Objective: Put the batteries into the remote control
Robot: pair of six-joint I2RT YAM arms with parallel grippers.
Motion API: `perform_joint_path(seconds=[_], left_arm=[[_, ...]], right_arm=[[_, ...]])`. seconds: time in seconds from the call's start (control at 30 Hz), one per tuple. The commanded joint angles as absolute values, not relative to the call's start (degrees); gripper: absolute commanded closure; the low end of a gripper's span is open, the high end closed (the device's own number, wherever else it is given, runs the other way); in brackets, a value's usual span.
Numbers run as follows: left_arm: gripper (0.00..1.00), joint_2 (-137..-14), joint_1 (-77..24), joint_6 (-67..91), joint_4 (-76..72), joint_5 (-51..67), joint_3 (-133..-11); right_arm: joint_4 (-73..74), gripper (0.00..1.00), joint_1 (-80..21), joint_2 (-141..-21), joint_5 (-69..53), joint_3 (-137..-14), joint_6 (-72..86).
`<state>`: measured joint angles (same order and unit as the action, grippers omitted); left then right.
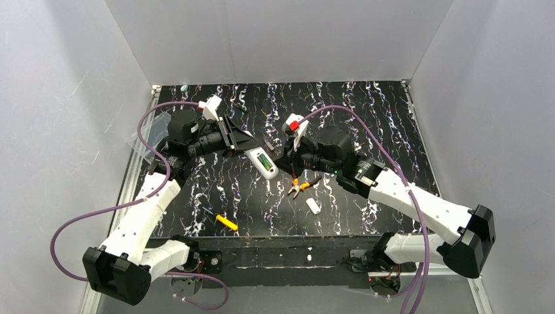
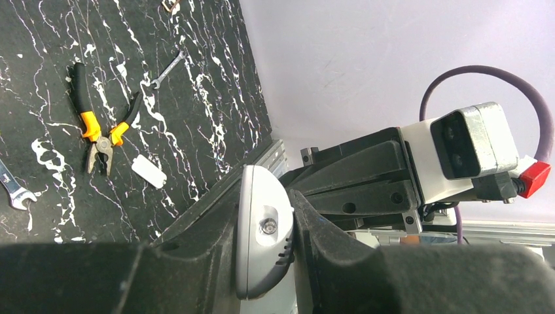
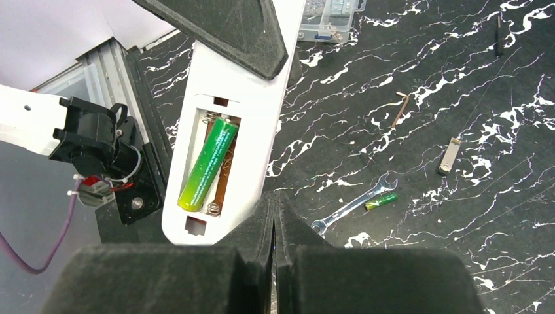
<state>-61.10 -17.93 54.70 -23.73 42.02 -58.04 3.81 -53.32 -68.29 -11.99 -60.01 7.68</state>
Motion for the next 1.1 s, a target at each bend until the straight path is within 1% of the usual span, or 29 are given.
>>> perform_joint_path(seconds=[0.0,0.6,0.77,0.83,0.97,1.07], left_arm=[[1.0,-60.4,-18.1,55.0,-27.0,43.4,-59.3],[1.0,-60.3,-18.2,54.7,-27.0,43.6,-58.8],[1.0,-60.2,-18.2,54.4,-27.4,44.3,-58.6],[1.0,-60.2,-18.2,54.4,-27.8,44.7,-58.2],[1.0,-60.0,-18.2,53.7,-27.9,45.3,-57.6],[1.0,-59.8,-18.2,51.7,-26.1,45.3,-57.4]], right_arm=[[2.5,0.99,-54.6,-68.9,-14.0,-63.7,7.6],[2.4,0.99,-55.9,-70.7,-14.3,-65.7,7.2],[3.3,0.99,-55.9,-69.5,-10.3,-65.4,4.9],[3.4,0.94,-55.9,-68.6,-8.4,-65.3,3.8],[3.4,0.81,-55.9,-66.7,-3.2,-64.7,2.3],[2.9,0.74,-55.8,-65.3,-0.4,-64.2,2.4]])
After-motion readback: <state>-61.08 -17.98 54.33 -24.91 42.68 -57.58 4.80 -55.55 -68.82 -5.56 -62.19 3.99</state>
